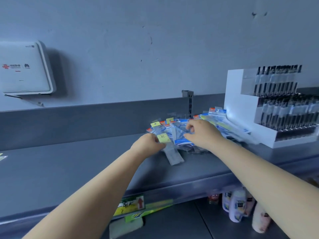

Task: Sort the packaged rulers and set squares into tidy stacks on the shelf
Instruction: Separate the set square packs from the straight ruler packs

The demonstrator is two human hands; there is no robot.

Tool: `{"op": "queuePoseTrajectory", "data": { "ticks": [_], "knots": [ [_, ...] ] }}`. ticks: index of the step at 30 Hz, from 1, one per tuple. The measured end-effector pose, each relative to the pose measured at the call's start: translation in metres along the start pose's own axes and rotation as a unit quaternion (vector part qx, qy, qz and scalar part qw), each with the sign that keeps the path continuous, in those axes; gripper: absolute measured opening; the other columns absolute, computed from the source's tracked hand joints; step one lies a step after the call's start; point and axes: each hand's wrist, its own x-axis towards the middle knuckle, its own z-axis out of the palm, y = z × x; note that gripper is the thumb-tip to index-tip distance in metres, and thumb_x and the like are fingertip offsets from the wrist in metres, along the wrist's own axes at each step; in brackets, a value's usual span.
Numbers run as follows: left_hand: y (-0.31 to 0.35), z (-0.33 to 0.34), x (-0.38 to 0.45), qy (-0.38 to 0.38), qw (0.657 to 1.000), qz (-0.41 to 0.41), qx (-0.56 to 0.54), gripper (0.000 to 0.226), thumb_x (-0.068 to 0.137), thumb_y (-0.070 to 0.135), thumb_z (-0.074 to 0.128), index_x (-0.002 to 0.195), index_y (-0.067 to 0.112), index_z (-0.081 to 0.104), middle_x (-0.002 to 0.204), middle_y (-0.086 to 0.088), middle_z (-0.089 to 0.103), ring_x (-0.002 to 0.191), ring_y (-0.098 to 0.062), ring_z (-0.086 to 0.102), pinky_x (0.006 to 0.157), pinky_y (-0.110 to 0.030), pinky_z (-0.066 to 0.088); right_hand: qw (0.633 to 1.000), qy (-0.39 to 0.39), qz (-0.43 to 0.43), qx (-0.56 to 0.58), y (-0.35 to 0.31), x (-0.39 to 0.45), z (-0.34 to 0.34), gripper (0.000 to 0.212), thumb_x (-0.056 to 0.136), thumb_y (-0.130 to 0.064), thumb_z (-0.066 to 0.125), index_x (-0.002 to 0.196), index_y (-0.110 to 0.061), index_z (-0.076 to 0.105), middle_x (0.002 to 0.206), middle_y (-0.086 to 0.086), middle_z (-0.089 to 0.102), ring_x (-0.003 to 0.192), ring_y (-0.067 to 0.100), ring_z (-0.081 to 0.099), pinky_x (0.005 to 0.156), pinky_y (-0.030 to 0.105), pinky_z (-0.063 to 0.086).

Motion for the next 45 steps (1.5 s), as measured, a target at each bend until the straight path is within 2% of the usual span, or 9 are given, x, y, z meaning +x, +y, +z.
{"op": "queuePoseTrajectory", "data": {
  "ticks": [4, 8, 11, 14, 19, 23, 27, 33, 45],
  "knots": [
    [0.016, 0.012, 0.016, -0.002, 0.998, -0.042, -0.04, 0.029, 0.086, 0.039, 0.058, 0.072, 0.021, 0.04, 0.092, -0.002, 0.047, 0.082, -0.02, 0.045, 0.073, -0.027, 0.036, 1.0, -0.01, 0.013, 0.011, 0.025, 0.018, 0.003, 0.033, 0.086, -0.03, 0.058, 0.116, -0.015, 0.058, 0.119, 0.002, 0.058, 0.107, 0.02, 0.054, 0.086, 0.031, 0.045],
    [0.017, 0.019, 0.029, -0.002, 0.991, -0.085, -0.099, 0.055, 0.08, 0.034, 0.07, 0.124, 0.012, 0.046, 0.098, 0.0, 0.05, 0.087, -0.017, 0.049, 0.074, -0.025, 0.038, 0.998, -0.055, 0.03, 0.01, 0.035, 0.033, 0.01, 0.042, 0.087, -0.037, 0.058, 0.121, -0.013, 0.056, 0.122, 0.002, 0.057, 0.112, 0.021, 0.053, 0.093, 0.035, 0.045],
    [0.014, 0.021, 0.036, 0.009, 0.985, -0.1, -0.142, 0.074, 0.073, 0.029, 0.078, 0.134, 0.009, 0.041, 0.114, -0.004, 0.055, 0.101, -0.021, 0.056, 0.079, -0.025, 0.042, 0.994, -0.094, 0.046, -0.01, 0.036, 0.043, 0.015, 0.031, 0.085, -0.042, 0.058, 0.091, -0.011, 0.059, 0.09, 0.003, 0.059, 0.089, 0.022, 0.056, 0.071, 0.031, 0.045],
    [0.013, 0.02, 0.042, 0.037, 0.968, -0.111, -0.223, 0.077, 0.069, 0.018, 0.082, 0.133, 0.01, 0.04, 0.119, -0.007, 0.056, 0.102, -0.023, 0.058, 0.082, -0.029, 0.046, 0.99, -0.113, 0.078, 0.02, 0.033, 0.051, 0.015, 0.046, 0.082, -0.039, 0.064, 0.059, -0.017, 0.031, 0.058, 0.0, 0.03, 0.055, 0.017, 0.033, 0.052, 0.029, 0.021],
    [0.008, 0.011, 0.042, 0.048, 0.927, -0.121, -0.351, 0.055, 0.077, -0.002, 0.071, 0.126, 0.005, 0.048, 0.079, -0.003, 0.06, 0.06, -0.017, 0.054, 0.047, -0.024, 0.043, 0.985, -0.104, 0.103, 0.086, 0.033, 0.056, 0.012, 0.03, 0.078, -0.017, 0.067, 0.057, -0.008, 0.048, 0.059, 0.003, 0.038, 0.055, 0.017, 0.038, 0.052, 0.026, 0.027],
    [0.004, 0.001, 0.03, 0.042, 0.894, -0.123, -0.428, 0.021, 0.083, 0.0, 0.066, 0.1, 0.012, 0.062, 0.078, -0.004, 0.067, 0.057, -0.015, 0.058, 0.049, -0.023, 0.047, 0.976, -0.01, 0.099, 0.194, 0.032, 0.051, 0.008, 0.018, 0.085, -0.01, 0.055, 0.088, 0.002, 0.067, 0.093, 0.015, 0.067, 0.091, 0.03, 0.061, 0.085, 0.039, 0.049],
    [-0.002, -0.012, 0.01, 0.054, 0.869, -0.124, -0.475, 0.014, 0.085, 0.0, 0.062, 0.089, 0.014, 0.063, 0.083, -0.006, 0.067, 0.062, -0.018, 0.061, 0.053, -0.026, 0.053, 0.923, 0.028, 0.116, 0.365, 0.014, 0.035, 0.0, 0.018, 0.082, -0.004, 0.051, 0.088, 0.001, 0.067, 0.086, 0.014, 0.066, 0.083, 0.029, 0.06, 0.073, 0.038, 0.05],
    [-0.028, -0.036, -0.031, 0.12, 0.83, -0.149, -0.523, 0.016, 0.087, 0.0, 0.055, 0.087, 0.014, 0.062, 0.077, -0.004, 0.063, 0.061, -0.017, 0.059, 0.043, -0.021, 0.048, 0.761, -0.054, 0.149, 0.629, -0.032, 0.002, 0.011, 0.02, 0.084, 0.006, 0.053, 0.079, -0.011, 0.061, 0.057, -0.002, 0.063, 0.053, 0.012, 0.053, 0.049, 0.02, 0.034],
    [-0.146, -0.116, -0.121, 0.177, 0.832, -0.136, -0.507, 0.02, 0.088, -0.002, 0.056, 0.098, 0.013, 0.064, 0.085, -0.007, 0.068, 0.057, -0.017, 0.063, 0.051, -0.026, 0.054, 0.732, -0.197, 0.071, 0.649, -0.181, -0.026, 0.047, 0.027, 0.081, 0.013, 0.057, 0.088, -0.013, 0.06, 0.08, 0.008, 0.066, 0.064, 0.016, 0.06, 0.053, 0.021, 0.051]
  ]
}}
